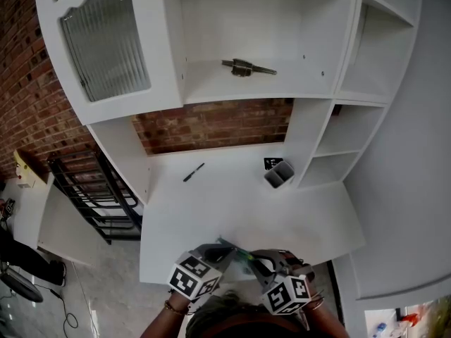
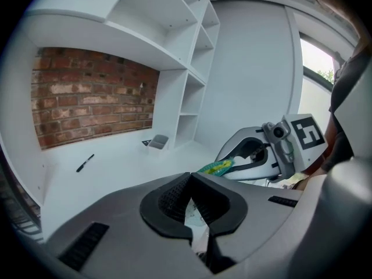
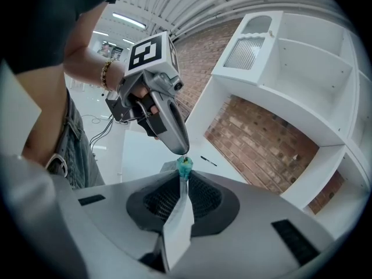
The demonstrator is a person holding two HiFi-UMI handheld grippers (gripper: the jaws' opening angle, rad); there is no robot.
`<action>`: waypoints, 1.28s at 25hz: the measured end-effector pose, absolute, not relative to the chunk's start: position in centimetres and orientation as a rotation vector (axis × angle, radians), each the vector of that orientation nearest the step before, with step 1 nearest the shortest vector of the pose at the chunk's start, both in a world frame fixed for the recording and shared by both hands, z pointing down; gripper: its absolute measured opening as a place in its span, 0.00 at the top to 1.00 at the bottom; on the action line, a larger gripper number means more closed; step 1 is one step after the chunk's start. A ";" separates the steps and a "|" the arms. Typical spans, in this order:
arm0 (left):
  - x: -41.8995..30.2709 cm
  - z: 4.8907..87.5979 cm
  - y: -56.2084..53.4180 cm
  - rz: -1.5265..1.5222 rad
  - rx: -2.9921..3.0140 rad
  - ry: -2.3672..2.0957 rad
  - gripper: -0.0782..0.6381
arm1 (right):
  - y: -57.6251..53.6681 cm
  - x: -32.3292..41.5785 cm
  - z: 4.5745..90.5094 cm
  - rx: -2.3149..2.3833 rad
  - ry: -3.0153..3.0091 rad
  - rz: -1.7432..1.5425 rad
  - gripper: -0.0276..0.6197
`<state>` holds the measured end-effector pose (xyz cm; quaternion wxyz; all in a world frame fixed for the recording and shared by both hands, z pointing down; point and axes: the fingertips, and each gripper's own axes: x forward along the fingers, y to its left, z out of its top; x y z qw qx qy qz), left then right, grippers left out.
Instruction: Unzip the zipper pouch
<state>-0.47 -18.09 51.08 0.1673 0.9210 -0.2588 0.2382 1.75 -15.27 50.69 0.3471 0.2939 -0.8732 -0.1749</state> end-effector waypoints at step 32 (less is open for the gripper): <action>-6.2 52.1 -20.8 0.540 2.472 -0.974 0.88 | -15.1 2.0 48.3 0.775 -2.316 -0.462 0.90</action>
